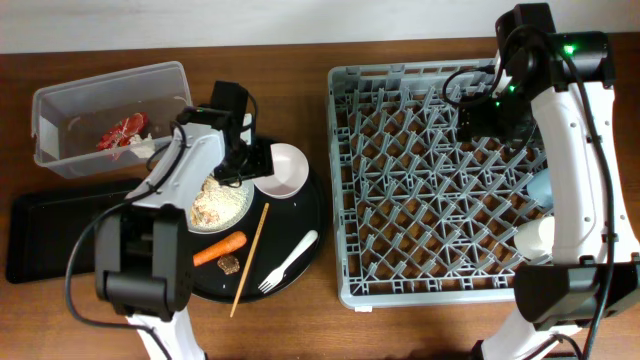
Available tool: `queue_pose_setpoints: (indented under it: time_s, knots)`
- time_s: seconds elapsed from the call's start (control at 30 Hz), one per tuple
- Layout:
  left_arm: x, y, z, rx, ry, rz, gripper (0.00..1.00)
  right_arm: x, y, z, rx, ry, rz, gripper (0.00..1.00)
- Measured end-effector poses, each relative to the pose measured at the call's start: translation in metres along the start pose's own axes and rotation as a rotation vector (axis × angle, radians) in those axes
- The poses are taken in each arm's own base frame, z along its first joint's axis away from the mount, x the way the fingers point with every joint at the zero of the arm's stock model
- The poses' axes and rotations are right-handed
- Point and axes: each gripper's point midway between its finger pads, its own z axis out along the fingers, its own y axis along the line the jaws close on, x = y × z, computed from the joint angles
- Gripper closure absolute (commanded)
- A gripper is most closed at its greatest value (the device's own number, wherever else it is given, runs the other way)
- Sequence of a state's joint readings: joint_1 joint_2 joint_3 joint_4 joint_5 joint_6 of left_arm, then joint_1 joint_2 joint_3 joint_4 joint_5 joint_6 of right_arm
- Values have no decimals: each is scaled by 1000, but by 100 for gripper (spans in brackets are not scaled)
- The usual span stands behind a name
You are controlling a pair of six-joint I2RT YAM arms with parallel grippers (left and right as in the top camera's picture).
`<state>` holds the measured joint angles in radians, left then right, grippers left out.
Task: Sort waste into correct bins and load items into the dishwasher rack
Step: 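Lift the pink bowl and carry it into the rack's back row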
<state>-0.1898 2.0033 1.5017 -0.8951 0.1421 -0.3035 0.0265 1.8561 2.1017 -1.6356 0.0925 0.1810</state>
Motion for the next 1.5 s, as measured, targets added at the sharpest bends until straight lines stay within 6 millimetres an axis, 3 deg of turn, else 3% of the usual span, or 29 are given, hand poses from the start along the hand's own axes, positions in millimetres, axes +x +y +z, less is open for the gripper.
queue_pose_setpoints:
  time_s: [0.17,0.27,0.37,0.67,0.83,1.0,1.07,1.27,1.5]
  knots:
    - [2,-1,8,-5,17,6,81,0,1,0,-4,1,0,12]
    - [2,0,8,-8,17,5,93,0,1,0,-4,1,0,12]
    - [2,1,8,-12,15,2,99,0,1,0,-4,1,0,12]
    - [19,6,0,-35,93,2,100,1,3,0,-19,3,-6,11]
    - [11,-13,-42,62,36,41,100,8,44,-6,-263,24,-164,10]
    - [3,-49,-130,220,-159,109,100,23,98,-26,-542,25,-350,10]
    - [7,-56,-149,246,-193,130,100,31,119,-33,-603,27,-413,15]
    - [35,-88,-148,274,-131,213,100,54,172,-45,-668,29,-552,23]
    - [57,-119,-145,298,-98,297,100,58,179,-39,-579,51,-491,41]
